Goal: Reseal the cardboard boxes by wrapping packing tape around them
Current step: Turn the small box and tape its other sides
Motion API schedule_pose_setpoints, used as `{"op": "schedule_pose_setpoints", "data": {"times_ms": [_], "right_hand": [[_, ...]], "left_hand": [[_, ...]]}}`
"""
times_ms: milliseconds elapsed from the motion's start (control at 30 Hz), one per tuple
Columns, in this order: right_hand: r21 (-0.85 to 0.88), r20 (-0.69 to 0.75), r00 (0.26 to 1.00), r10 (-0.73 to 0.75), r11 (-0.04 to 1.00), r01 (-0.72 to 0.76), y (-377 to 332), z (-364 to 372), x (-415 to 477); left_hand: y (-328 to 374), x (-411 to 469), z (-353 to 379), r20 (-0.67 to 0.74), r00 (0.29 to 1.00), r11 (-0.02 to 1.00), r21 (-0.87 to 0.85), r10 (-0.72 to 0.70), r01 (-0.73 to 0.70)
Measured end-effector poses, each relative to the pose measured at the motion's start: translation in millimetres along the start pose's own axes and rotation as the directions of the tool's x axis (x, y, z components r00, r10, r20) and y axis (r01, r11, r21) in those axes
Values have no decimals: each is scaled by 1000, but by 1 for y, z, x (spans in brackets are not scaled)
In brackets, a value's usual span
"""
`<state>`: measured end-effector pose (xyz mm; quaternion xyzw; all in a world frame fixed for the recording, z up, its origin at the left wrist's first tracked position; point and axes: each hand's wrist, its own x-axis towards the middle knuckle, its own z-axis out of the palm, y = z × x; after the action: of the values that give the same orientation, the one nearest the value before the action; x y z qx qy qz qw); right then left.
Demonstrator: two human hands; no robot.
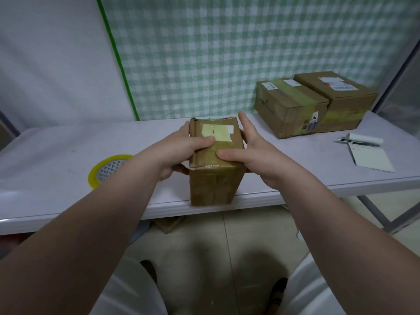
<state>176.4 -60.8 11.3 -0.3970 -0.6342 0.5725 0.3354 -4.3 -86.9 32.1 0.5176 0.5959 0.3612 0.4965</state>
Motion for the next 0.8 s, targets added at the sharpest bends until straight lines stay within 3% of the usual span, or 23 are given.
{"op": "schedule_pose_setpoints", "data": {"times_ms": [67,167,233,367,533,700,800], "right_hand": [[38,-124,987,-101,994,107,-1,4,1],[85,-291,935,-202,968,236,0,8,8],[32,-330,916,-226,968,250,7,13,8],[-129,-311,930,-196,978,163,34,23,1],[-43,-172,983,58,997,-66,50,20,-3],[-150,-316,935,161,965,-217,46,19,18],[-53,-274,904,327,934,-354,44,20,20]], "left_hand": [[1,1,-1,-81,983,983,-59,167,-172],[3,-5,3,-208,896,908,-70,393,-414],[-2,-8,10,-237,874,896,-34,424,-443],[-33,-6,22,-280,924,938,-151,261,-311],[-64,-2,28,-65,994,941,-323,82,-99],[-62,3,23,-36,999,965,-261,-20,10],[-66,-1,24,-21,991,952,-283,-133,121]]}}
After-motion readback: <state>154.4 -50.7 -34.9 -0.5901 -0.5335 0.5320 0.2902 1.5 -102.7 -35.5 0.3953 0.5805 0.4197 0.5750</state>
